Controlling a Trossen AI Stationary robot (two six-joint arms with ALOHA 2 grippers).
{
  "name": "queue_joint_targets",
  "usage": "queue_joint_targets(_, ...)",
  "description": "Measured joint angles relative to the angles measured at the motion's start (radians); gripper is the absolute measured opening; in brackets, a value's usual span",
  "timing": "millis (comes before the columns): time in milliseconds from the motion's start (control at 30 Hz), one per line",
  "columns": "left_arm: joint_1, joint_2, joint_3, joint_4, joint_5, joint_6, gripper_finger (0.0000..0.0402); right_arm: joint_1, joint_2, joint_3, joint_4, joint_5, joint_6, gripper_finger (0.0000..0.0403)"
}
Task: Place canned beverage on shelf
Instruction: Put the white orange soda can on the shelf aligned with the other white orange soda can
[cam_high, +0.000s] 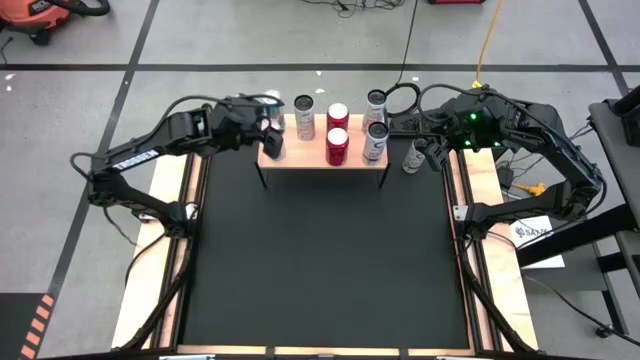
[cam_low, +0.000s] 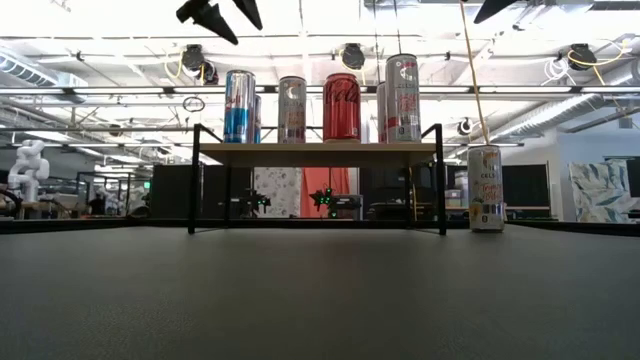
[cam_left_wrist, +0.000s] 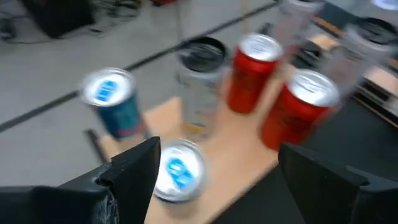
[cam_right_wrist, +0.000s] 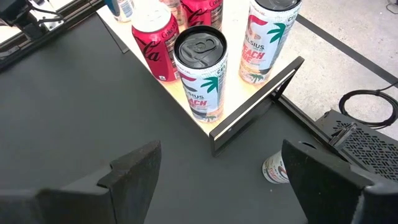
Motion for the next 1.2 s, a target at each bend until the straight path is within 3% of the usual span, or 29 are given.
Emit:
queue_joint_targets(200, -0.060, -0.022, 0.000, -0.004, 0.074, 0.000, 0.0327, 0.000, 0.000, 0.000, 0.000, 0.000, 0.000, 0.0318)
queue_joint_targets(600, -0.286, -0.031, 0.000, 0.021, 0.013, -0.027, 0.0326, 0.000, 0.000, 0.000, 0.000, 0.000, 0.000, 0.0318)
queue_joint_targets(1000, -0.418, -0.032, 0.000, 0.020, 0.148, -0.055, 0.0326, 0.000, 0.000, 0.000, 0.000, 0.000, 0.000, 0.0318)
queue_joint_targets(1200, -0.517, -0.030, 0.000, 0.031, 0.144, -0.055, 0.0309, 0.000, 0.000, 0.000, 0.000, 0.000, 0.000, 0.0318)
